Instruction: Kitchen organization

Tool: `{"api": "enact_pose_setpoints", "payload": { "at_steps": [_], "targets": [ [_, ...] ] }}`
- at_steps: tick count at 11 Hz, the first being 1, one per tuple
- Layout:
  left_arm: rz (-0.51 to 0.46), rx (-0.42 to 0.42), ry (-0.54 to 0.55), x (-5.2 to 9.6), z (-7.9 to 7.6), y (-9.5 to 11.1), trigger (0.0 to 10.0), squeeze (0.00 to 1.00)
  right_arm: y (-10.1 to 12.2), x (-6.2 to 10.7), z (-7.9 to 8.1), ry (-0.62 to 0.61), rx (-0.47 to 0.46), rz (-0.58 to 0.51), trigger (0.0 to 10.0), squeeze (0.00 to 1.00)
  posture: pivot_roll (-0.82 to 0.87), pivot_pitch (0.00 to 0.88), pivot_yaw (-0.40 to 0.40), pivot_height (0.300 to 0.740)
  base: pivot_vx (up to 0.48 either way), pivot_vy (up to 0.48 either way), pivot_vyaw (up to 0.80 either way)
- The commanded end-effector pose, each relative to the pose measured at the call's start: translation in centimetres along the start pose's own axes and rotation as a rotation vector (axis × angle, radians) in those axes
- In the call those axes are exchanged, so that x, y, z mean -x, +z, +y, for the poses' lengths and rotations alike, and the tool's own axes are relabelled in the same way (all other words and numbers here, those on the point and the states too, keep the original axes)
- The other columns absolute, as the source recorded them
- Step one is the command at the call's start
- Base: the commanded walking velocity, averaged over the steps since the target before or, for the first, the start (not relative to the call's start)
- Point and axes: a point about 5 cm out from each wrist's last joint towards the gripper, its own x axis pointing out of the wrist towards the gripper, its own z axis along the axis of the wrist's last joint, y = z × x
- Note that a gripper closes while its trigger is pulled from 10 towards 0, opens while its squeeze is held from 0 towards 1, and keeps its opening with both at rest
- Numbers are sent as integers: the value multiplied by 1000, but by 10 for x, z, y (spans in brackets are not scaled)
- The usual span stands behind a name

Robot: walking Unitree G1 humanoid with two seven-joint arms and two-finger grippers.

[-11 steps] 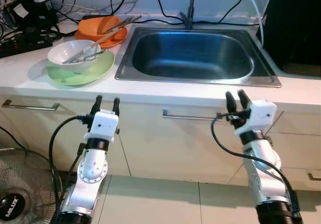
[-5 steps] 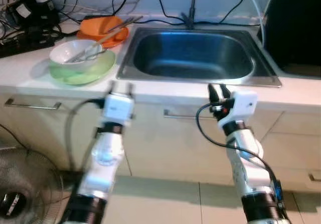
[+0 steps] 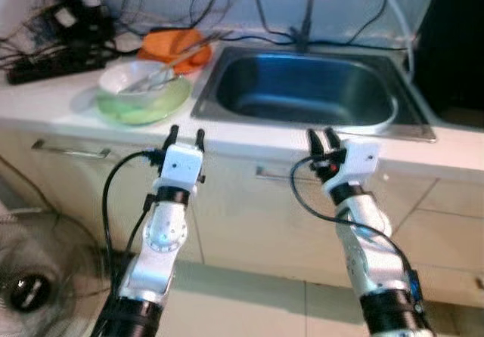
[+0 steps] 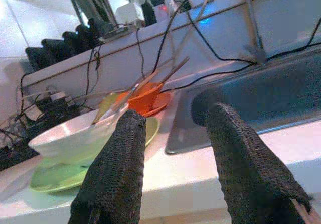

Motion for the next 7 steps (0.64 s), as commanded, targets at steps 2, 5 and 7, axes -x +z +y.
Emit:
{"api": "enact_pose_setpoints", "payload": {
  "at_steps": [2, 5, 7],
  "targets": [
    [17, -12, 8, 2, 2, -2, 10000, 0, 1, -3, 8, 19, -24, 9, 10000, 0, 144, 50, 12, 740, 283, 0, 247],
    [0, -11, 5, -9, 1, 2, 10000, 0, 5, -9, 4, 0, -10, -6, 10000, 0, 131, 27, 24, 740, 305, 0, 444],
    [-4, -10, 1, -11, 1, 2, 10000, 0, 4, -9, 3, -5, -20, -1, 10000, 0, 134, 23, 22, 740, 311, 0, 341]
  ]
}}
